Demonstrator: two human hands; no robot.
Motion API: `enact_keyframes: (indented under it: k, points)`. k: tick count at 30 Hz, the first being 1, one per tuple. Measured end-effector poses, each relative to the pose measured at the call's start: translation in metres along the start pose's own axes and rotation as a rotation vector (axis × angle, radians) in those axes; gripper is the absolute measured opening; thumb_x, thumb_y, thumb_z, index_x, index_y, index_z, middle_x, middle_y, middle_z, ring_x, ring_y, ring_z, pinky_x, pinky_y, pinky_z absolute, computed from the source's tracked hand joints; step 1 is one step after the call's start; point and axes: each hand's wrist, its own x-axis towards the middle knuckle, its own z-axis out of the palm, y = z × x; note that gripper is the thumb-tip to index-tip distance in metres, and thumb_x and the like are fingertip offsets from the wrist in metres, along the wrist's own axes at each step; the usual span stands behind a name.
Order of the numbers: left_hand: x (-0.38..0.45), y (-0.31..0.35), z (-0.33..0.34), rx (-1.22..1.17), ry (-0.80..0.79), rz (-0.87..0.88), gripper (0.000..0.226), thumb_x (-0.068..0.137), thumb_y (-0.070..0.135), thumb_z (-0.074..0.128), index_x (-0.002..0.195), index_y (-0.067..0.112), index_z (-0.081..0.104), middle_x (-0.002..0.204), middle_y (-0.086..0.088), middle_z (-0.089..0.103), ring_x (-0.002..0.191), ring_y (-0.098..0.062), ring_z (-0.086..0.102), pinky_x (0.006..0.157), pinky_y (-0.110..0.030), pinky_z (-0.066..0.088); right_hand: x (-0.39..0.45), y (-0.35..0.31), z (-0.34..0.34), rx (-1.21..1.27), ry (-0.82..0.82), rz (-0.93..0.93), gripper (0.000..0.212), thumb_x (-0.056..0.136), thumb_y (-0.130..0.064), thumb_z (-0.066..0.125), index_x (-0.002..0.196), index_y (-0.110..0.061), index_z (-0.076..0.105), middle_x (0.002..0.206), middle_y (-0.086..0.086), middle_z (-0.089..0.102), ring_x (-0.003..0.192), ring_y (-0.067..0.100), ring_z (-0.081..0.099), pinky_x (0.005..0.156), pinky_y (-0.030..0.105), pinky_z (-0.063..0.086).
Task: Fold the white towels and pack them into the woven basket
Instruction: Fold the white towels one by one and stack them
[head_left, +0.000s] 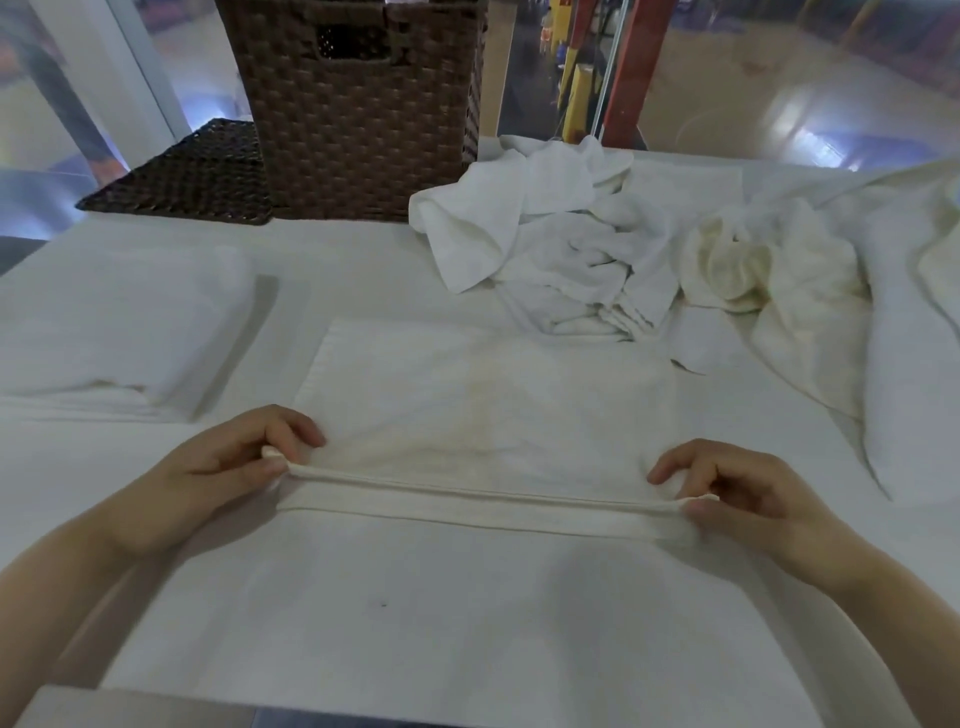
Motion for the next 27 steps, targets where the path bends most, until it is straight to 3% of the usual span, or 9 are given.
enact_keyframes:
  k: [6,11,15,19,21,23,25,27]
  points:
    - [-0.002,-0.007,-0.005,0.299,-0.079,0.11,0.021,0.091,0.036,0.054,0.089,0.018,0.064,0.119,0.003,0.062,0.112,-0.018,0.058,0.089,-0.024,0.043,0.001,0.01,-0.005,-0.199,-0.1,-0.072,0.017,0.083,-0.008,0.071,0.068,-0.012,0.064,0.109,0.002,0.067,0.107,0.022,0.064,0.09,0.023,0.045]
    - [-0.011,-0.009,-0.006,0.319,-0.032,0.115,0.036,0.089,0.06,0.054,0.098,0.031,0.073,0.128,0.012,0.063,0.12,-0.011,0.058,0.094,-0.019,0.048,-0.005,0.014,-0.004,-0.44,-0.102,-0.137,0.011,0.085,-0.022,0.069,0.075,-0.024,0.067,0.119,-0.011,0.063,0.114,0.015,0.059,0.094,0.021,0.045]
    - [-0.024,-0.021,-0.014,0.687,0.0,0.337,0.031,0.097,0.048,0.05,0.124,0.042,0.064,0.141,0.013,0.054,0.132,-0.017,0.05,0.107,-0.034,0.042,-0.018,0.018,-0.01,-0.613,-0.051,-0.199,0.019,0.09,-0.041,0.059,0.094,-0.032,0.076,0.13,-0.017,0.061,0.122,0.017,0.052,0.112,0.024,0.029]
    - [-0.032,-0.018,-0.015,0.937,-0.039,0.429,0.037,0.098,0.042,0.047,0.129,0.028,0.064,0.145,0.009,0.051,0.132,-0.021,0.049,0.1,-0.045,0.047,-0.028,0.02,-0.01,-0.46,-0.011,-0.09,0.021,0.096,-0.036,0.059,0.101,-0.031,0.079,0.131,-0.016,0.063,0.122,0.014,0.055,0.108,0.016,0.029]
    - [-0.031,-0.006,-0.013,0.948,-0.051,0.424,0.038,0.099,0.045,0.044,0.125,0.03,0.066,0.14,0.008,0.054,0.129,-0.02,0.05,0.1,-0.041,0.044,-0.024,0.015,-0.007,-0.295,0.047,0.005,0.024,0.094,-0.023,0.06,0.086,-0.027,0.081,0.12,-0.012,0.069,0.115,0.016,0.06,0.104,0.019,0.037]
    - [-0.023,0.01,-0.008,0.919,-0.038,0.426,0.038,0.099,0.045,0.042,0.117,0.027,0.071,0.132,0.008,0.06,0.123,-0.017,0.054,0.099,-0.035,0.043,-0.014,0.002,-0.006,-0.139,0.191,0.058,0.032,0.092,-0.013,0.055,0.071,-0.02,0.078,0.104,-0.007,0.074,0.102,0.016,0.065,0.091,0.019,0.047]
    - [-0.01,0.027,0.005,0.905,-0.023,0.451,0.037,0.099,0.041,0.042,0.113,0.022,0.072,0.123,0.008,0.063,0.115,-0.014,0.058,0.097,-0.031,0.043,0.003,-0.008,-0.006,-0.16,0.368,0.1,0.03,0.095,-0.009,0.057,0.073,-0.019,0.074,0.093,-0.007,0.073,0.09,0.01,0.066,0.08,0.017,0.048]
    - [0.007,0.041,0.029,0.885,-0.034,0.485,0.032,0.098,0.035,0.046,0.112,0.02,0.071,0.116,0.007,0.065,0.109,-0.014,0.059,0.093,-0.03,0.045,0.027,-0.01,-0.007,-0.27,0.447,0.175,0.015,0.093,-0.014,0.06,0.087,-0.023,0.07,0.096,-0.008,0.071,0.086,0.006,0.063,0.077,0.021,0.046]
